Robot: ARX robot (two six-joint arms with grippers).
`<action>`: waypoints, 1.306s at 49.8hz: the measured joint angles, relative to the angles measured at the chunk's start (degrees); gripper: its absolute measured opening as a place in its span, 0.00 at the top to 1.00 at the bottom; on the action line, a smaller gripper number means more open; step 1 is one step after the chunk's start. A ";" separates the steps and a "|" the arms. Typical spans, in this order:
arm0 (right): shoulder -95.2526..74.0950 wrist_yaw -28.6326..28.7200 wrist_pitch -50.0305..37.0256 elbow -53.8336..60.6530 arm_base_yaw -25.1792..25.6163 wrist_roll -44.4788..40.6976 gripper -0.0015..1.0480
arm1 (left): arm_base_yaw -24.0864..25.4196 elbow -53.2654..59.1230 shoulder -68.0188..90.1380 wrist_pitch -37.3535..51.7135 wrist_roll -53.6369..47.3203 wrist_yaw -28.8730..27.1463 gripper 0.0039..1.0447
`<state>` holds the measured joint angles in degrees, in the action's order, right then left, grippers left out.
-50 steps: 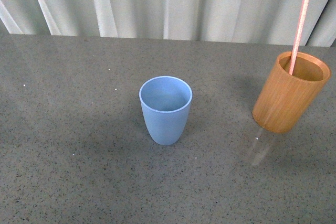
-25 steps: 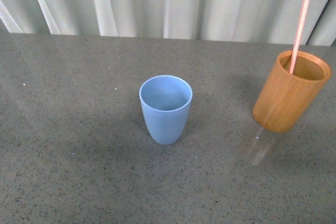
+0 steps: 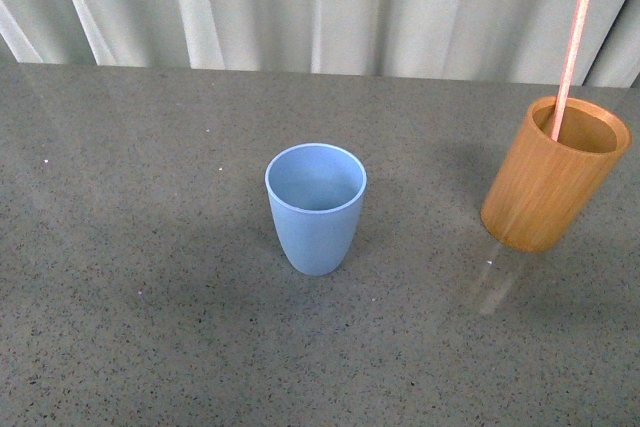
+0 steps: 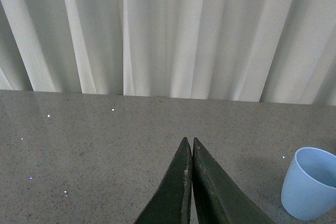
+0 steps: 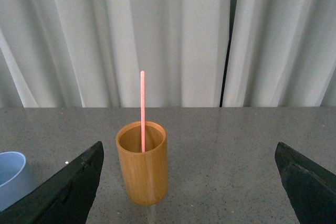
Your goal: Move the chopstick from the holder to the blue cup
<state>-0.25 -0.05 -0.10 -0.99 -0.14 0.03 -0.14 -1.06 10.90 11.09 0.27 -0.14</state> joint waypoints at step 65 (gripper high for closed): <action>-65.83 6.29 -34.34 -8.70 6.69 2.91 0.10 | 0.00 -0.02 -10.73 -11.06 -0.02 0.13 0.06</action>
<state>-66.08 6.24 -34.44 -9.69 6.55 2.94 -0.14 -1.08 0.16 0.03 0.25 -0.01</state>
